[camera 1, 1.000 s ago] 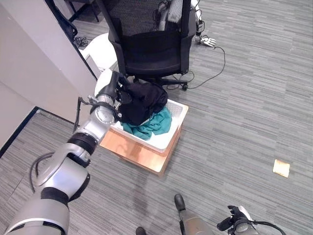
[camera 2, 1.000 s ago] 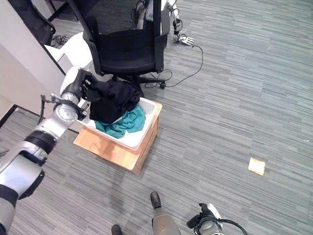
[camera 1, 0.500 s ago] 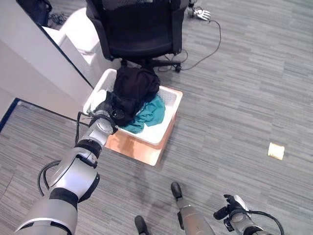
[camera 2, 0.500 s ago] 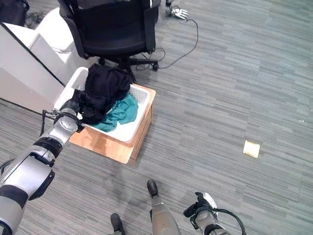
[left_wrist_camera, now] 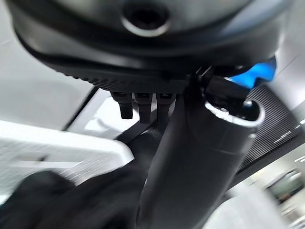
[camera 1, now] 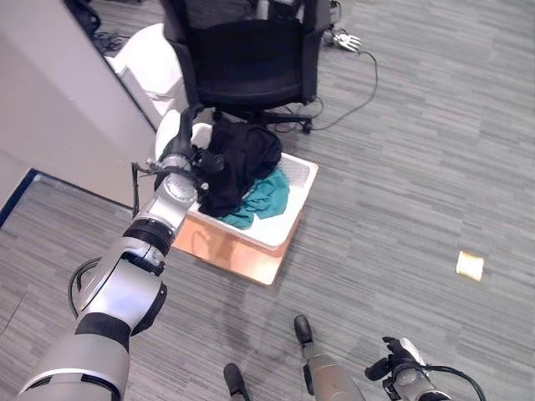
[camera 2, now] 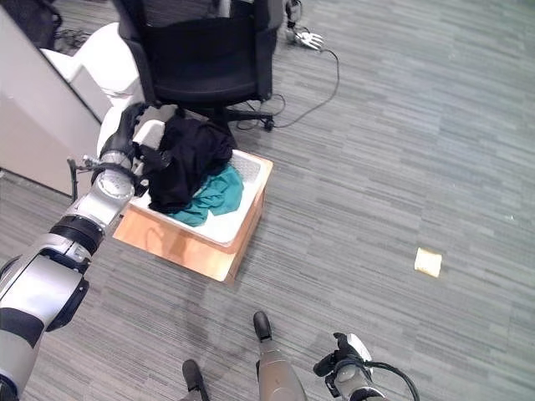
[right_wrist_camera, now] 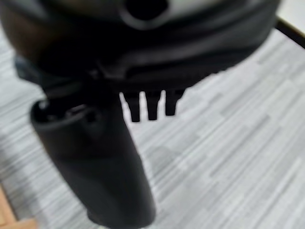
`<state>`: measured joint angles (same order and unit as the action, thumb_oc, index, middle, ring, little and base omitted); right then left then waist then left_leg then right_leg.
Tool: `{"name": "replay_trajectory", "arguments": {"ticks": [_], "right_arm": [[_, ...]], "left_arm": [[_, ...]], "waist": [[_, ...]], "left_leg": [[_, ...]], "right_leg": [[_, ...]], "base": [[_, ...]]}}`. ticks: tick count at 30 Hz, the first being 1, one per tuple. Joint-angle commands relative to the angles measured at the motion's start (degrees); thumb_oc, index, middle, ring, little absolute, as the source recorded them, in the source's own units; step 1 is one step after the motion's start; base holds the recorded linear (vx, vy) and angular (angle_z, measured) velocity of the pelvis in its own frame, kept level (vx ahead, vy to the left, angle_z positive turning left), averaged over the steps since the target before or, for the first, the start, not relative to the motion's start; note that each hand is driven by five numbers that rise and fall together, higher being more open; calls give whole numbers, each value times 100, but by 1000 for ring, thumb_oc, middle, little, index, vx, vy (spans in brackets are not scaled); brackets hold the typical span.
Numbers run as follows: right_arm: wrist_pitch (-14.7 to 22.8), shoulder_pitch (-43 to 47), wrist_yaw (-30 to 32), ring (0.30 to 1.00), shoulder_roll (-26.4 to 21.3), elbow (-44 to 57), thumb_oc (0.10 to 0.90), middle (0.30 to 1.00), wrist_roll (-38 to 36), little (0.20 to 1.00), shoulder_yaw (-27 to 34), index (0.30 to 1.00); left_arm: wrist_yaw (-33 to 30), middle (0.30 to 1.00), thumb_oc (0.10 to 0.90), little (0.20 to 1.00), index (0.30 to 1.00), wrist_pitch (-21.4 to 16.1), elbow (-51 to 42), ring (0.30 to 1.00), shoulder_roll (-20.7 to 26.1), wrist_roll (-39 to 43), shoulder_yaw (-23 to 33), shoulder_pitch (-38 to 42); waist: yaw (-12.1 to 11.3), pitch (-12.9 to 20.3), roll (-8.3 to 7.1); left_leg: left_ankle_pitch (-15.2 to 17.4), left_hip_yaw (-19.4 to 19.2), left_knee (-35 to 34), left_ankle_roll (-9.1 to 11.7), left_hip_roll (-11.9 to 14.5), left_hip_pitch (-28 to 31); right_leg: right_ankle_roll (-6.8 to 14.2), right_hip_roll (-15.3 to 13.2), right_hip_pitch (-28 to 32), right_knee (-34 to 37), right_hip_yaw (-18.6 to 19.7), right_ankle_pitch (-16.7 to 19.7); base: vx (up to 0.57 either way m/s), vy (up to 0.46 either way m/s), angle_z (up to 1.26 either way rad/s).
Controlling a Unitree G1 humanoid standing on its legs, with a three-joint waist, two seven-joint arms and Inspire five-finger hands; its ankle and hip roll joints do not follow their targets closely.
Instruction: Pick up bed clothes into laundry basket.
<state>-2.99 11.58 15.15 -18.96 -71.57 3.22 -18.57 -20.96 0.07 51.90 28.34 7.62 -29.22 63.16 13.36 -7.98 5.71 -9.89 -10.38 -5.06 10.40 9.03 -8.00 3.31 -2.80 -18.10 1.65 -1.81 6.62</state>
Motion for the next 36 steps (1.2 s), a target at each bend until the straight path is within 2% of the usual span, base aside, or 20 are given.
{"name": "replay_trajectory", "arguments": {"ticks": [1,2,4,5,6,10,13,14,16,19,21,23,24,28,29,30,31,32,34,36], "right_arm": [[-69,-226,-14,900,-281,-213,800,900,40,900,-114,900],[-70,-232,-16,900,-284,-212,800,900,41,900,-118,900],[-130,-247,-104,900,-279,-225,800,900,94,900,-62,900],[-130,-257,-105,900,-283,-224,800,900,96,900,-70,900],[-170,-293,-177,900,-286,-234,800,900,123,900,-6,900],[-197,-333,-217,900,-182,-255,800,900,145,900,59,900],[-211,-302,-184,900,-190,-205,800,900,185,900,204,900],[-216,-206,-160,900,-293,-148,800,900,168,900,376,900],[-209,-155,-131,900,-396,-81,800,900,138,900,443,900],[-145,47,-101,900,-783,165,800,900,20,900,731,900],[-3,158,-99,900,-1208,705,800,900,-161,900,994,900],[15,109,-121,900,-1298,886,800,900,-179,900,1044,900],[83,-13,-128,900,-1470,1300,800,900,-233,900,1205,900],[118,-230,-158,900,-1503,1764,800,900,-167,900,1348,900],[31,-701,-60,900,-929,3278,800,900,337,900,1349,900],[-11,-788,-63,900,-894,3365,800,900,374,900,1373,900],[51,-1080,124,900,-427,3162,800,900,738,900,1302,900],[41,-1070,185,900,-236,2948,800,900,844,900,1247,900],[12,-1019,217,900,-166,2723,800,900,883,900,1202,900],[2,-804,294,900,-98,2168,800,900,776,900,1064,900]], "left_arm": [[-450,900,800,900,900,-699,-707,900,478,239,545,487],[-452,900,800,900,900,-686,-737,900,483,235,558,460],[-374,900,800,900,900,-861,-1599,900,494,445,842,-77],[-375,900,800,900,900,-847,-1636,900,498,440,859,-117],[-248,900,800,900,900,-939,-2142,900,541,475,1007,-547],[-90,900,800,900,900,-1025,-2874,900,485,579,1373,-1365],[14,900,800,900,900,-1175,-3731,900,490,756,1971,-2478],[161,900,800,900,900,-1233,-4131,900,427,922,2340,-3251],[238,900,800,900,900,-1212,-4302,900,373,992,2574,-3703],[297,900,800,900,900,-1172,-4132,900,316,941,3040,-4724],[489,900,800,900,900,-984,-3561,900,73,659,3239,-5739],[538,900,800,900,900,-946,-3418,900,34,638,3303,-5901],[657,900,800,900,900,-863,-2823,900,-274,869,3426,-6322],[855,900,800,900,900,-735,-2312,900,-529,945,3392,-6779],[821,900,800,900,900,-588,-2107,900,-825,895,3529,-6916],[819,900,800,900,900,-585,-2115,900,-802,889,3517,-6948],[832,900,800,900,900,-486,-1814,900,-1047,637,3375,-7077],[818,900,800,900,900,-483,-1688,900,-1136,531,3283,-7103],[830,900,800,900,900,-468,-1581,900,-1156,449,3172,-7086],[767,900,800,900,900,-469,-1318,900,-1122,442,2956,-6870]], "waist": [[-196,348,-114],[-191,344,-113],[-330,405,-235],[-324,406,-232],[-414,447,-311],[-523,524,-396],[-664,585,-480],[-793,619,-556],[-845,652,-590],[-1004,689,-754],[-1082,732,-877],[-1082,739,-894],[-1071,743,-929],[-1046,705,-947],[-959,653,-939],[-968,689,-966],[-867,635,-921],[-836,608,-908],[-801,580,-892],[-733,384,-894]], "left_leg": [[440,257,6,243,377,-74],[442,257,6,243,376,-62],[485,281,6,227,385,42],[487,280,6,227,384,55],[510,302,6,216,393,116],[554,335,6,192,376,204],[590,367,6,168,348,280],[608,386,6,141,330,315],[630,376,6,129,325,353],[647,391,6,93,293,420],[679,379,6,44,232,496],[686,371,6,36,223,513],[702,350,6,5,197,539],[704,327,6,-68,149,577],[731,273,6,-130,99,598],[734,270,6,-134,92,594],[753,213,6,-212,33,595],[775,189,6,-251,-19,587],[789,175,6,-264,-51,577],[751,215,6,-323,-159,504]], "right_leg": [[774,-148,577,335,-184,-460],[775,-149,590,335,-185,-463],[760,-159,740,335,-256,-496],[761,-160,753,335,-255,-499],[752,-179,840,335,-315,-515],[748,-218,973,335,-380,-533],[752,-264,1089,335,-430,-536],[748,-278,1139,335,-427,-545],[751,-294,1173,335,-426,-546],[738,-317,1240,335,-404,-524],[746,-379,1332,335,-404,-504],[753,-393,1356,335,-394,-501],[779,-428,1367,335,-389,-479],[810,-455,1335,335,-332,-408],[837,-482,1303,335,-277,-342],[841,-490,1298,335,-274,-344],[867,-535,1229,335,-212,-273],[883,-557,1166,335,-181,-229],[893,-577,1102,335,-170,-186],[920,-598,908,310,-93,1]], "base": [[-33,24,7],[-27,22,15],[-30,15,18],[-49,41,5],[-27,35,4],[-24,59,10],[-30,76,0],[-30,88,-11],[-21,62,-2],[-28,56,7],[-29,76,2],[-20,69,13],[-32,72,13],[-65,106,4],[-43,88,0],[-110,206,-1],[-111,179,-8],[-113,177,-11],[-137,120,-5],[-291,134,2]]}}
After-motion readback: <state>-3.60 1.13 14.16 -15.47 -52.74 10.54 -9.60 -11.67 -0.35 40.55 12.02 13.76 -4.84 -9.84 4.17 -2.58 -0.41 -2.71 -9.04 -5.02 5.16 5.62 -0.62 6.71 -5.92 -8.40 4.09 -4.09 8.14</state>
